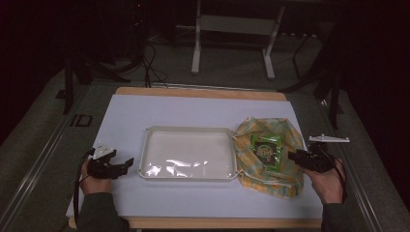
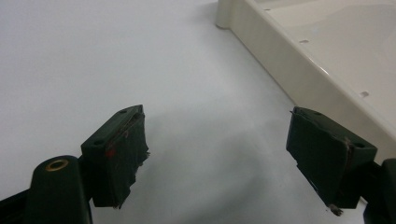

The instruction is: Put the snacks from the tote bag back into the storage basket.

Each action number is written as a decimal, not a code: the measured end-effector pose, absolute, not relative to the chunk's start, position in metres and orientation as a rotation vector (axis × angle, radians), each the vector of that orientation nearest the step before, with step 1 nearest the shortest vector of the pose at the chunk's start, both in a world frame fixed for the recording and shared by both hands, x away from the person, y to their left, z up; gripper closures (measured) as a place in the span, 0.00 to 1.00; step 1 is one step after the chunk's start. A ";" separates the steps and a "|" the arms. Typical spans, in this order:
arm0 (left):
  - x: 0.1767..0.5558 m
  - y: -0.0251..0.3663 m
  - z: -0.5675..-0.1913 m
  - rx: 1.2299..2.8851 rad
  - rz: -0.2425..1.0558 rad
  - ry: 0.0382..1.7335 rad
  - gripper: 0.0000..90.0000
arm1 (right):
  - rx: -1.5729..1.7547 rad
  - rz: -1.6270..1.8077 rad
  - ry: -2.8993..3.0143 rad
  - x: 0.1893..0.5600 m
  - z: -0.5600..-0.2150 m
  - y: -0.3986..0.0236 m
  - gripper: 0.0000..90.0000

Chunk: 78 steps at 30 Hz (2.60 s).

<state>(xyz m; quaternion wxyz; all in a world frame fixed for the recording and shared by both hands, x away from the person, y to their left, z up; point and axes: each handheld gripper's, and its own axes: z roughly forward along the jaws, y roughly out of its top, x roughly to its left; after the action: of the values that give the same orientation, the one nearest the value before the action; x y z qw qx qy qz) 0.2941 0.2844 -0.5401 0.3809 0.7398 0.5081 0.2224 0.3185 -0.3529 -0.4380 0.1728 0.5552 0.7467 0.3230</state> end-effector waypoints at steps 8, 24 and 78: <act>0.294 0.284 -0.540 1.894 0.570 1.297 0.23 | 1.609 0.925 2.140 0.327 -0.440 -0.351 0.62; 0.294 0.283 -0.540 1.905 0.572 1.295 0.23 | 1.663 0.918 2.163 0.341 -0.444 -0.345 0.58; 0.295 0.283 -0.540 1.919 0.567 1.292 0.23 | 1.910 0.824 2.264 0.376 -0.494 -0.328 0.39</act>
<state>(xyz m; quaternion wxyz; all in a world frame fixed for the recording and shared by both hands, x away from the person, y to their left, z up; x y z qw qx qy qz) 0.2950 0.2825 -0.5403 0.3708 0.7482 0.5037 0.2212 0.3761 -0.3279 -0.4939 0.0337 0.6208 0.7360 0.2678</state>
